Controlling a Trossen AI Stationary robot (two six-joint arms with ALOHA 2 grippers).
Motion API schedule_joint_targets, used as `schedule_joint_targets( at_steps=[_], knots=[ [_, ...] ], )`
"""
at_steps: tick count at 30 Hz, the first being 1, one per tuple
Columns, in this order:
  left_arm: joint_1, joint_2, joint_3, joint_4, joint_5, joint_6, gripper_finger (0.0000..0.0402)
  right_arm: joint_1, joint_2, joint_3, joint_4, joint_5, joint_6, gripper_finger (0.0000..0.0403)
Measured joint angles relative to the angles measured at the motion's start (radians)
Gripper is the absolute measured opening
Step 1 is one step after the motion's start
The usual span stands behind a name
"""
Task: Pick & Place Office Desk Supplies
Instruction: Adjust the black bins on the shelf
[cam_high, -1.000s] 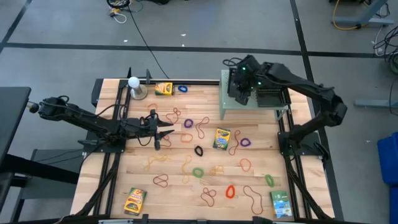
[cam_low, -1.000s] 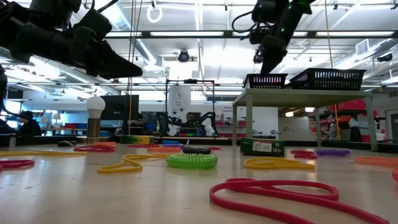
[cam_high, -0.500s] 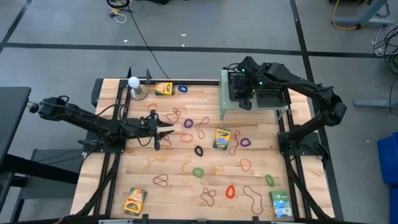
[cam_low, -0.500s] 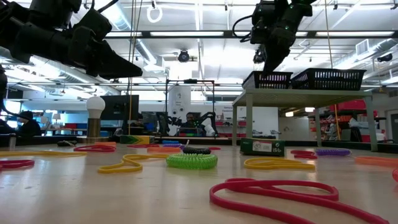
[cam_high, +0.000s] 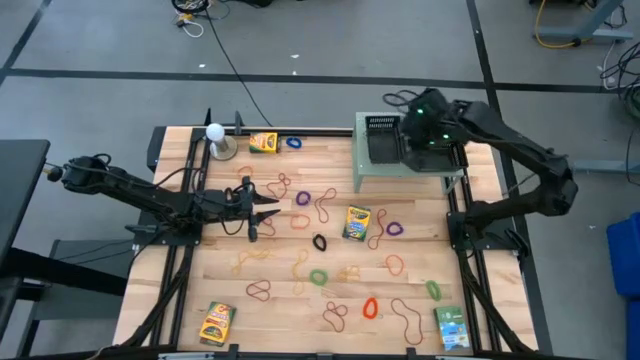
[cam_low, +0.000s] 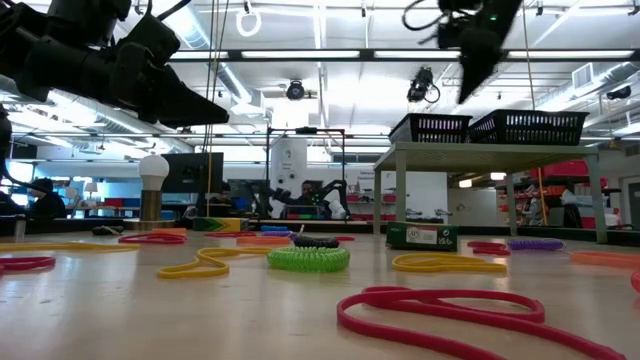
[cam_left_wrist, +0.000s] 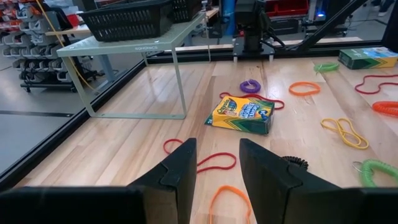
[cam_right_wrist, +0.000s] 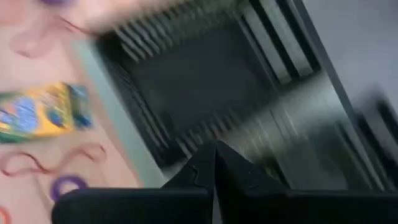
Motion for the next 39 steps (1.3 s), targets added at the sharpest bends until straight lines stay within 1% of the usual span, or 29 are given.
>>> schedule_joint_targets(
  at_steps=[3, 6, 11, 13, 20, 24, 28, 32, 36, 39],
  knots=[
    [0.000, 0.000, 0.000, 0.000, 0.000, 0.000, 0.0128, -0.022, -0.010, 0.000, -0.104, 0.068, 0.062, 0.0004],
    [0.000, 0.000, 0.000, 0.000, 0.000, 0.000, 0.0128, -0.041, -0.011, -0.006, -0.132, 0.086, 0.088, 0.0004],
    [0.000, 0.000, 0.000, 0.000, 0.000, -0.004, 0.0128, -0.068, -0.005, -0.049, -0.106, 0.016, 0.085, 0.0003],
    [0.000, 0.000, 0.000, 0.000, 0.000, -0.008, 0.0128, -0.075, -0.005, -0.063, -0.096, 0.009, 0.078, 0.0004],
    [0.000, 0.000, 0.000, 0.000, 0.000, -0.008, 0.0128, -0.077, -0.006, -0.071, -0.064, -0.078, 0.076, 0.0004],
    [0.000, 0.000, 0.000, 0.000, 0.000, -0.009, 0.0128, -0.077, -0.006, -0.071, -0.051, -0.111, 0.077, 0.0004],
    [0.000, 0.000, 0.000, 0.000, 0.000, -0.010, 0.0128, -0.077, -0.005, -0.071, -0.052, -0.098, 0.077, 0.0004],
    [0.000, 0.000, 0.000, 0.000, 0.000, -0.010, 0.0128, -0.077, -0.006, -0.071, -0.062, -0.013, 0.080, 0.0004],
    [0.000, 0.000, 0.000, 0.000, 0.000, -0.010, 0.0128, -0.078, 0.005, -0.071, -0.079, -0.015, 0.086, 0.0004],
    [0.000, 0.000, 0.000, 0.000, 0.000, -0.010, 0.0128, -0.078, 0.024, -0.071, -0.081, -0.039, 0.086, 0.0004]
  ],
)
